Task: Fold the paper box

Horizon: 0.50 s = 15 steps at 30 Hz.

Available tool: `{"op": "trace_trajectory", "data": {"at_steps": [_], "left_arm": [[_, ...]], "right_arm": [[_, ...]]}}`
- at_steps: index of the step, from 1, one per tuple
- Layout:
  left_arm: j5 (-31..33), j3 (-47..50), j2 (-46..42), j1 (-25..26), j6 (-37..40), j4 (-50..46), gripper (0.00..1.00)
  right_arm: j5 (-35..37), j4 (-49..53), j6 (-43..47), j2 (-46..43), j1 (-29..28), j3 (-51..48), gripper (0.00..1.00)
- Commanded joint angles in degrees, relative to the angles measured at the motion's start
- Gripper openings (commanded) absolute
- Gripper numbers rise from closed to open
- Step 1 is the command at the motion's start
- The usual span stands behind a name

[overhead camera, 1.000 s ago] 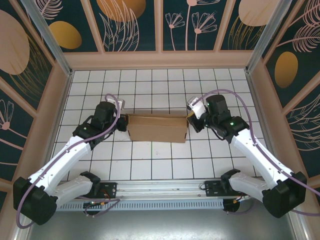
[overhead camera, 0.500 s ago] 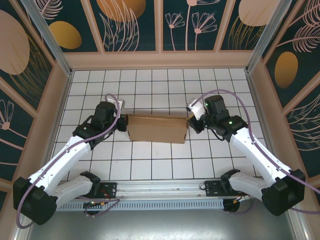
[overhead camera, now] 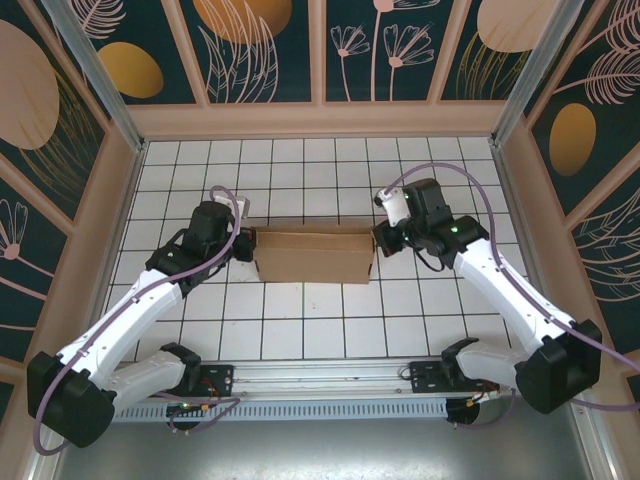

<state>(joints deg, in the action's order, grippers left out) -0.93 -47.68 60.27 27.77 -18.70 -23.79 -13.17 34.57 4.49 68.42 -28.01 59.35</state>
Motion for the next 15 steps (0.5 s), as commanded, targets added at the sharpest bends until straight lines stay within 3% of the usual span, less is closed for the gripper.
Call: {"op": "trace_trajectory", "data": {"at_steps": [1, 6, 15], "left_arm": [[-0.6, -0.3, 1.0, 0.3, 0.2, -3.1, 0.00], [-0.5, -0.2, 0.9, 0.3, 0.2, -3.1, 0.00], [-0.4, -0.2, 0.5, 0.3, 0.0, -3.4, 0.00]], "right_arm": [[-0.9, 2.4, -11.1, 1.8, -0.3, 2.4, 0.00], [-0.1, 0.2, -24.6, 1.8, -0.3, 2.4, 0.00], [-1.9, 1.5, -32.3, 3.7, -0.3, 6.0, 0.00]]}}
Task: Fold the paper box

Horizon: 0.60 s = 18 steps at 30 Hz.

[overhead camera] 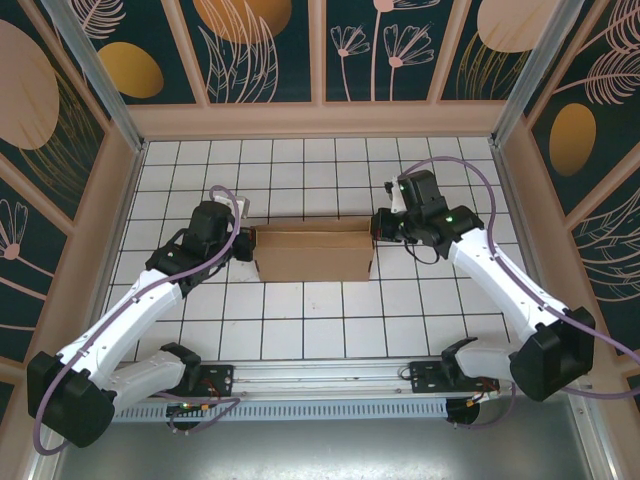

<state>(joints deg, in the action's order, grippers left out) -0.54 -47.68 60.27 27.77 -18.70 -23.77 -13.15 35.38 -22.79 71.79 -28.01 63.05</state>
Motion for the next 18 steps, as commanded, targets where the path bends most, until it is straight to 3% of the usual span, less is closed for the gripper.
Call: {"op": "trace_trajectory", "data": {"at_steps": [1, 18], "left_arm": [[-0.7, -0.2, 0.5, 0.3, -0.1, -3.5, 0.00], [-0.2, 0.2, 0.6, 0.3, -0.3, -3.8, 0.00]], "right_arm": [[-2.3, 0.6, -5.5, 0.5, -0.3, 2.0, 0.00], [0.2, -6.8, -7.4, -6.7, -0.3, -13.2, 0.00]]}}
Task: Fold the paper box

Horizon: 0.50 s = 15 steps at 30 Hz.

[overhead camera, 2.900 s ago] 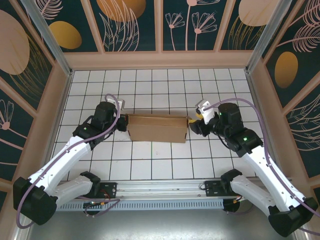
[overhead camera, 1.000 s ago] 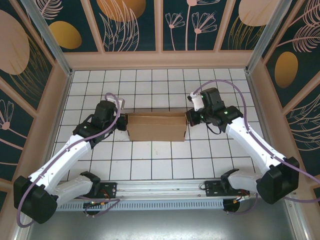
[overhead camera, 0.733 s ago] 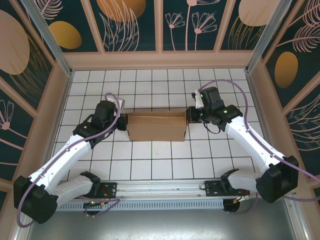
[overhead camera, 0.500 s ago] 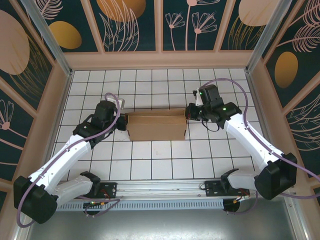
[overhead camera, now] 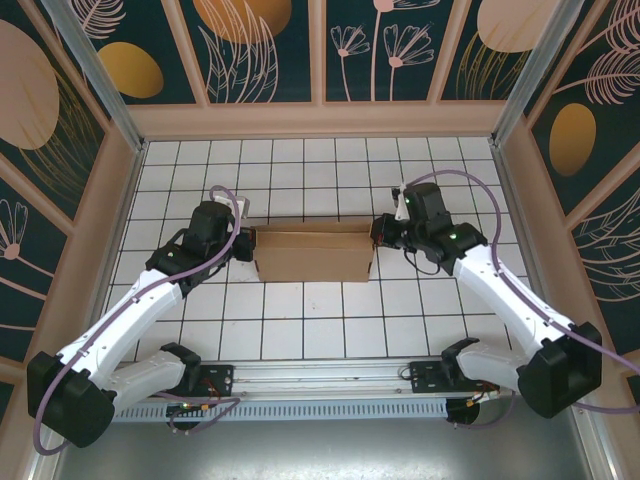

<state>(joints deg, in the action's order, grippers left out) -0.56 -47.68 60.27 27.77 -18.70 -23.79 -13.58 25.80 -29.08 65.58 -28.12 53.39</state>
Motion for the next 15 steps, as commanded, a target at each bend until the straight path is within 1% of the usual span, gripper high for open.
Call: {"op": "trace_trajectory", "data": {"at_steps": [1, 9, 15], "left_arm": [[-0.1, 0.2, 0.6, 0.3, -0.3, -3.8, 0.00], [0.9, 0.0, 0.6, 0.3, 0.0, -4.6, 0.00], [1.4, 0.3, 0.4, 0.3, 0.1, -4.5, 0.00]], "right_arm": [[1.4, 2.8, -0.7, -0.9, -0.3, -4.3, 0.00], [8.2, 4.8, 4.5, -3.1, -0.4, -5.4, 0.00], [13.5, 5.6, 8.2, -3.4, -1.8, -5.8, 0.00]]}}
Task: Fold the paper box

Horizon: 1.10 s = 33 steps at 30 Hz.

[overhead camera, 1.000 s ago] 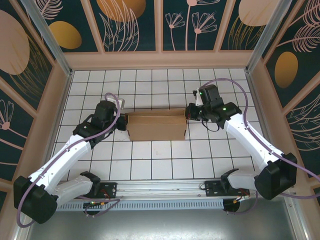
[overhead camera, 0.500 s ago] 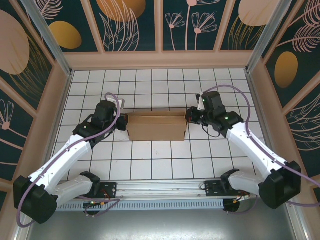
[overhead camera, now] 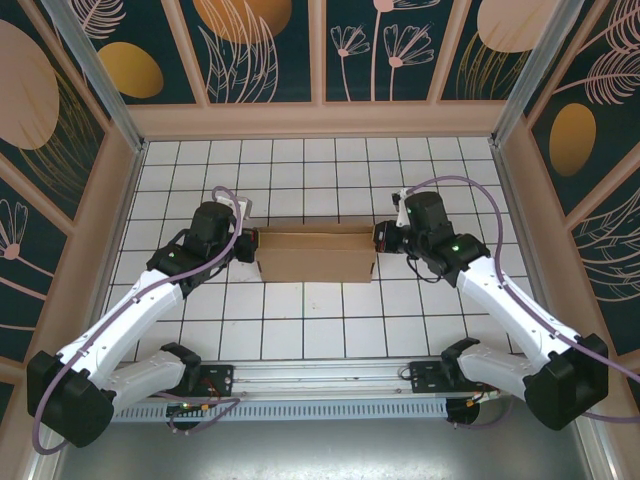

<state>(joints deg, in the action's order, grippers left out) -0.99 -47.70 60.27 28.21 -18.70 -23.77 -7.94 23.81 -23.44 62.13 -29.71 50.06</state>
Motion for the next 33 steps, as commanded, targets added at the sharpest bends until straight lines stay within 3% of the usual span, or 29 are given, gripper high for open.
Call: {"op": "trace_trajectory", "data": {"at_steps": [1, 8, 27, 33], "left_arm": [[1.8, 0.4, 0.5, -0.2, 0.0, -4.5, 0.00], [1.7, 0.6, 0.2, -0.1, -0.4, -4.4, 0.00], [-0.7, 2.3, -0.2, 1.2, -3.3, -3.4, 0.00], [-1.2, 3.7, 0.3, 2.4, -5.4, -3.5, 0.00]], "right_arm": [[8.6, 7.6, 3.3, 0.0, -1.1, -2.5, 0.00], [16.5, 8.5, 5.7, 1.0, -5.7, -1.9, 0.00], [23.0, 4.7, -3.5, 3.5, -15.3, -9.8, 0.00], [24.5, 4.8, -4.3, 3.3, -15.8, -10.5, 0.00]]}}
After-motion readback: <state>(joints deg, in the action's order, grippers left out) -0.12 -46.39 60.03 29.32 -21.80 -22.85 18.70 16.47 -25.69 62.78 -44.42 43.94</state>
